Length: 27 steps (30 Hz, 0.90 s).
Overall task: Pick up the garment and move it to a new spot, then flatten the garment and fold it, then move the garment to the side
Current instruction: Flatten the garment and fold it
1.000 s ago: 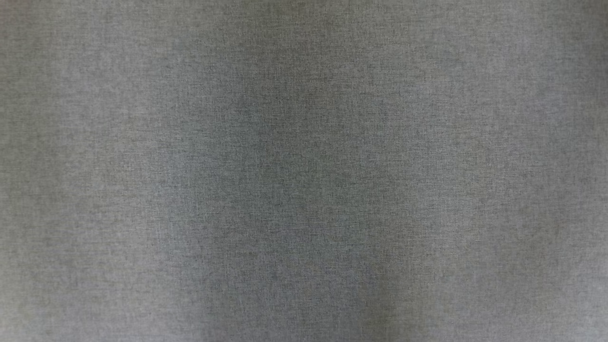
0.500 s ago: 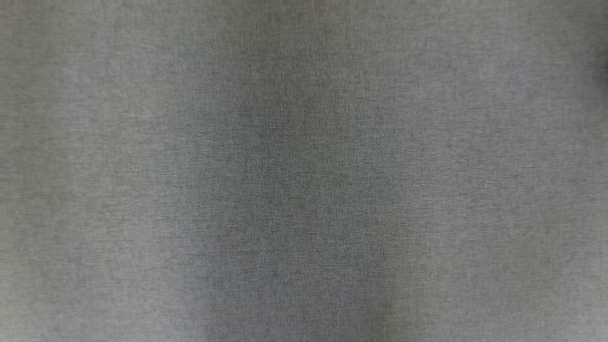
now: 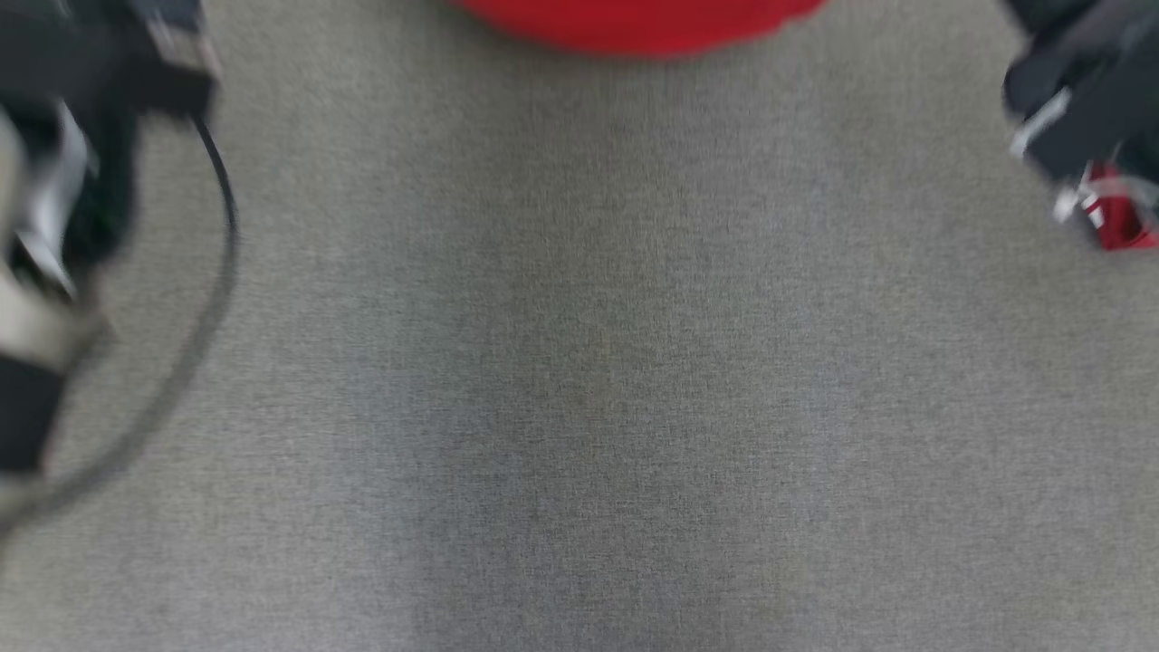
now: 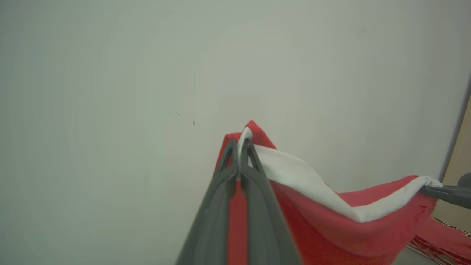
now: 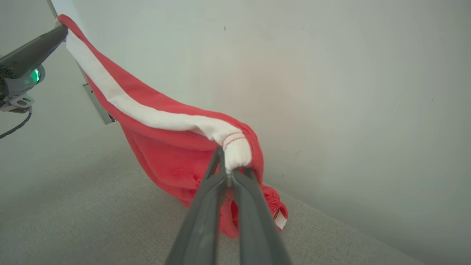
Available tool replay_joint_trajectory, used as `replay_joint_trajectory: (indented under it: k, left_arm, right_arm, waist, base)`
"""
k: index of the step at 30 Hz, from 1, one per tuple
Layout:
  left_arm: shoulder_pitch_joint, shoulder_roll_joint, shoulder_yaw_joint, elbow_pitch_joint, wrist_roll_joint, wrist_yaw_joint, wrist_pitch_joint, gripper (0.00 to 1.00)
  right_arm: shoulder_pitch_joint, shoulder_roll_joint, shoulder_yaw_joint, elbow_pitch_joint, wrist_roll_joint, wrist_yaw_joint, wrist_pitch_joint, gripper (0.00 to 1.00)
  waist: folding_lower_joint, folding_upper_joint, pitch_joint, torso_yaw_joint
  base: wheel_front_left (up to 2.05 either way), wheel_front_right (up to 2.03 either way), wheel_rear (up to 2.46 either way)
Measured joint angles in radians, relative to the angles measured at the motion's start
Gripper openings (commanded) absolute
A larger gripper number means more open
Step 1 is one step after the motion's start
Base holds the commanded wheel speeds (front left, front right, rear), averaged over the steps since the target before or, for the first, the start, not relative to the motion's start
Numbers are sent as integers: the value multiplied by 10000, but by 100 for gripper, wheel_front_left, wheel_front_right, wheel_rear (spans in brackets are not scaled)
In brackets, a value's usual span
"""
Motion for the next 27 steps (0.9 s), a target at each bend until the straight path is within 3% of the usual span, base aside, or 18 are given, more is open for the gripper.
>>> replay_joint_trajectory:
  k: [9, 16, 27]
  left_arm:
    - [4763, -291, 863, -2136, 512, 625, 0, 0]
    - [7958, -863, 1429, -2270, 922, 481, 0, 0]
    - [11072, -2495, 2336, -1358, 2111, -132, 0, 0]
  right_arm:
    - [2833, -579, -4, -872, 102, 0, -637, 0]
    - [5192, -476, -71, -897, -148, 0, -740, 0]
    - [9190, 259, -1620, -242, -1214, 0, -769, 0]
  waist:
    - [-1, 0, -942, 154]
    - [-2, 0, -1680, 196]
    - [0, -1, -2779, 246]
  base:
    - [0, 0, 0]
    - [0, 0, 0]
    - [0, 0, 0]
